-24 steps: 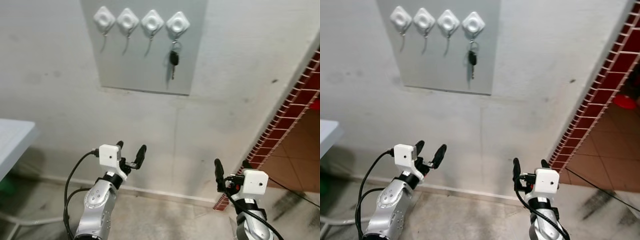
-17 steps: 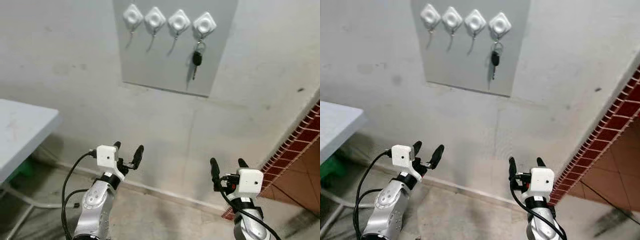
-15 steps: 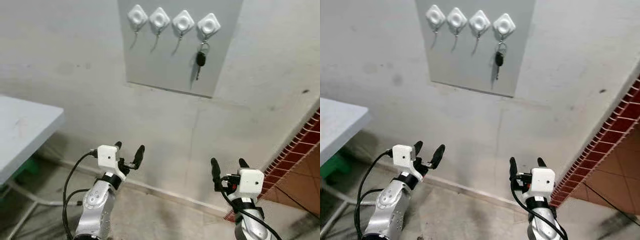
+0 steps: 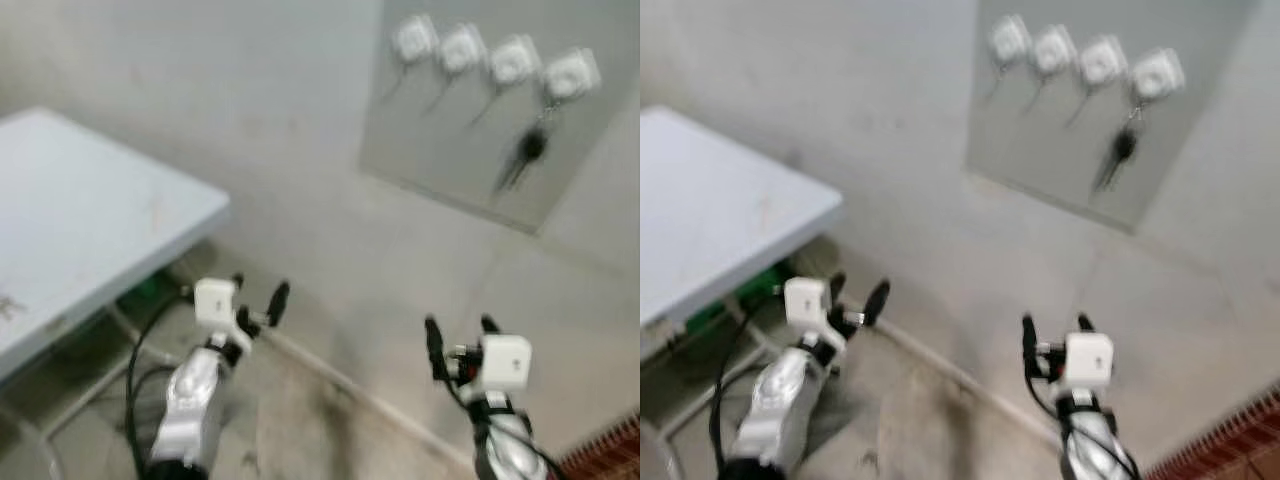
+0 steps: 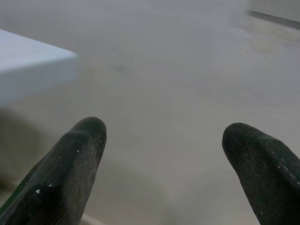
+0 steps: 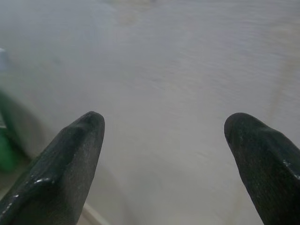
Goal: Hang keys on a hook
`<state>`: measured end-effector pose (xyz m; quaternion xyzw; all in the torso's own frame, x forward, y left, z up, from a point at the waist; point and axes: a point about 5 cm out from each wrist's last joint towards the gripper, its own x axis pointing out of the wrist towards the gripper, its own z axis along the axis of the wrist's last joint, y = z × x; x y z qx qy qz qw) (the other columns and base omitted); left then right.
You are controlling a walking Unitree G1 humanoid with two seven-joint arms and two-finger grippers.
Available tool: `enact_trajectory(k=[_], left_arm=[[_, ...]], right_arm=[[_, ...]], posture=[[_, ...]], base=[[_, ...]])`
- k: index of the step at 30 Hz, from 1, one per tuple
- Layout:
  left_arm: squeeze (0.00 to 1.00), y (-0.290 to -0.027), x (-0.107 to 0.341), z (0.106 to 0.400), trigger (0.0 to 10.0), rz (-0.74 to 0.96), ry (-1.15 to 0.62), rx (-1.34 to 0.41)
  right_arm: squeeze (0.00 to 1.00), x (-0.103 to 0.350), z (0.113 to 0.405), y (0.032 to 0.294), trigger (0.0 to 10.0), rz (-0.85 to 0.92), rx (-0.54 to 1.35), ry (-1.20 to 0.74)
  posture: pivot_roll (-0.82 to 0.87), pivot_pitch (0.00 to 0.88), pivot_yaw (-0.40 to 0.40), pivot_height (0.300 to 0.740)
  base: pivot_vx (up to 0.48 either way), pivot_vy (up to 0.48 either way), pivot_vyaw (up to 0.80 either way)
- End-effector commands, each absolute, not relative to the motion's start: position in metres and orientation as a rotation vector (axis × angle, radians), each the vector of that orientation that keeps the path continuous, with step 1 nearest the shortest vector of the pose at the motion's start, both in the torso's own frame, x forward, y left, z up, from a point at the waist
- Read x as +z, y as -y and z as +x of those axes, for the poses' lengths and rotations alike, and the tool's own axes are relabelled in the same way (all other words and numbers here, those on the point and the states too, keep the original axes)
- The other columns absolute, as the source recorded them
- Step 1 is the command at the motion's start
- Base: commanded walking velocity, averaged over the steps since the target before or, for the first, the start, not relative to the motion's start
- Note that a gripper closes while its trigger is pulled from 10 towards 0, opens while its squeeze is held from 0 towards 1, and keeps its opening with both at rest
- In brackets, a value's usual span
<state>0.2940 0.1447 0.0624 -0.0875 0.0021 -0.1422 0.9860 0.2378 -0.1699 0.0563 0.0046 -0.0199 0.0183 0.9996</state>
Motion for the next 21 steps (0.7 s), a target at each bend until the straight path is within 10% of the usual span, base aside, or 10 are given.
enact_trajectory(k=[1, 21], left_arm=[[0.0, -0.1374, 0.0648, 0.2963, 10.0, -0.18, 0.006, -0.3], [0.0, -0.1395, 0.0652, 0.3003, 10.0, -0.205, -0.007, -0.284]], right_arm=[[0.0, 0.0535, 0.2366, 0.1776, 10.0, -0.005, 0.026, 0.022], [0.0, 0.055, 0.237, 0.1799, 10.0, -0.014, 0.045, 0.027]], posture=[[-0.06, 0.002, -0.023, 0.714], [-0.06, 0.0, -0.033, 0.714]], base=[[0.0, 0.0, 0.8], [0.0, 0.0, 0.8]])
